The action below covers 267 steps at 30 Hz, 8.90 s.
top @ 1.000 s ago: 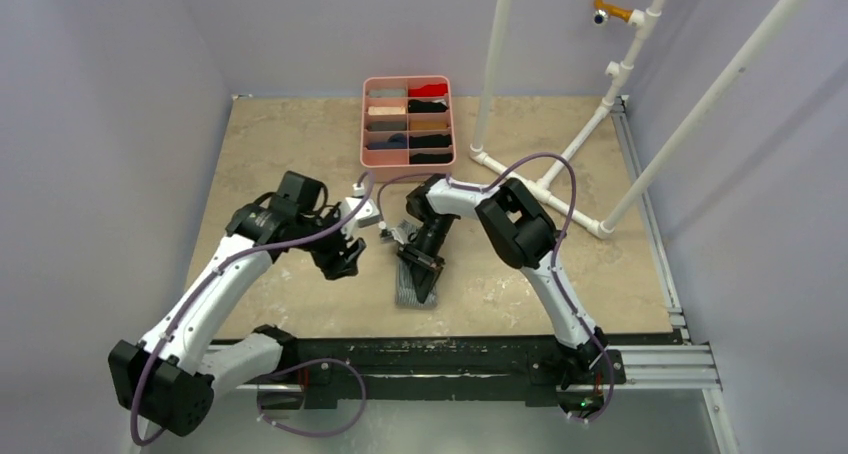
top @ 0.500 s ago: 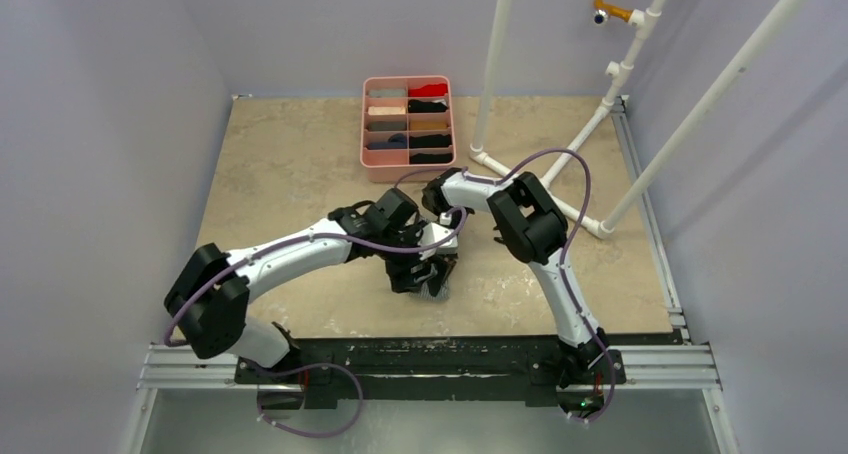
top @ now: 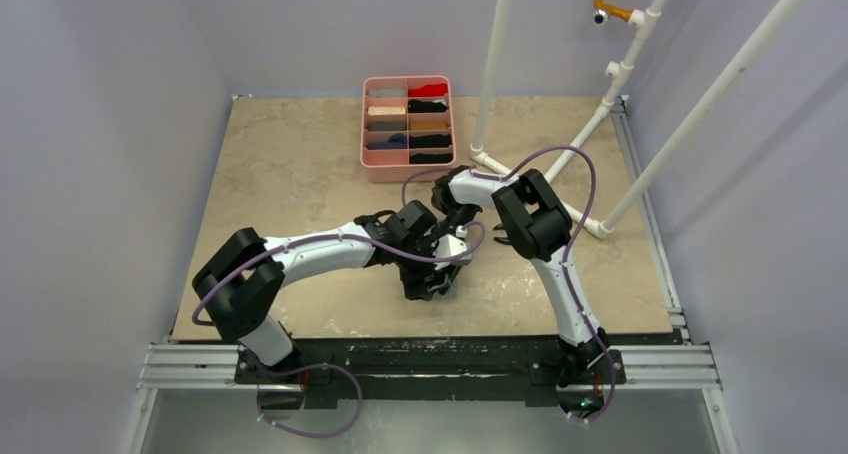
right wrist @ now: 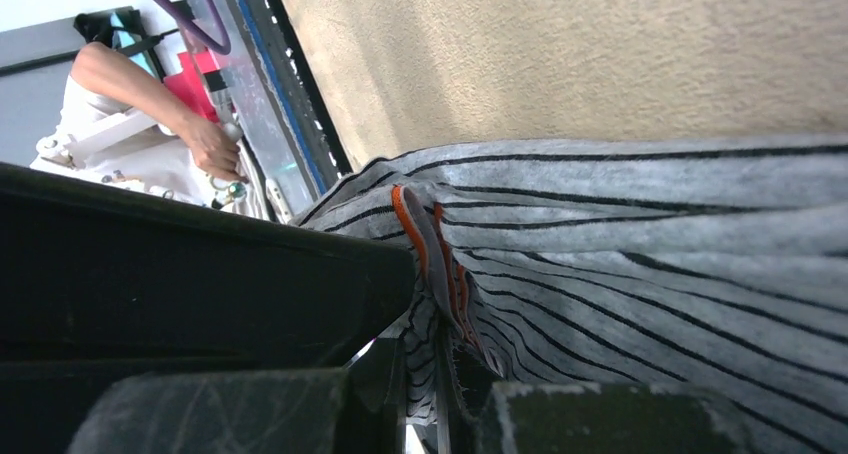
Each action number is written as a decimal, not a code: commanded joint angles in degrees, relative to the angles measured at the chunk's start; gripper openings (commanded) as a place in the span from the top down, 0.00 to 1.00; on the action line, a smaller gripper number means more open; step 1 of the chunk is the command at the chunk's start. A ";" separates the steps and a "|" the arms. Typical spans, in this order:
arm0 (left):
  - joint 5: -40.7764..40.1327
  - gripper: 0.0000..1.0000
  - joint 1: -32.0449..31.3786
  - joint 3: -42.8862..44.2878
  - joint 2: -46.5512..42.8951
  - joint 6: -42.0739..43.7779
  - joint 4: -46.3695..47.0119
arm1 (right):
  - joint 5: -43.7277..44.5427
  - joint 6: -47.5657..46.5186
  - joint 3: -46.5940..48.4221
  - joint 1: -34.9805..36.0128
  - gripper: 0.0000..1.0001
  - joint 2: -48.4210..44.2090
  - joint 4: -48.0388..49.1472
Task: Roll the underwear
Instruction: Roll the underwear to the center of the board.
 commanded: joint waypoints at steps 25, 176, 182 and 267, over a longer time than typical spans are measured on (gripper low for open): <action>3.60 0.77 -2.02 0.11 9.20 -5.34 9.61 | 16.55 -5.28 -1.69 -1.09 0.95 3.69 15.29; 34.89 0.71 23.84 24.63 39.05 -19.17 -24.22 | 42.69 -11.67 -38.76 20.73 1.00 -34.76 51.56; 33.48 0.46 25.24 25.90 36.20 -18.33 -27.20 | 37.72 -7.69 -38.10 21.45 1.00 -33.70 46.60; -4.39 0.32 50.53 16.87 -3.40 -3.82 -34.61 | 16.91 -7.50 -0.10 14.24 1.00 8.55 15.94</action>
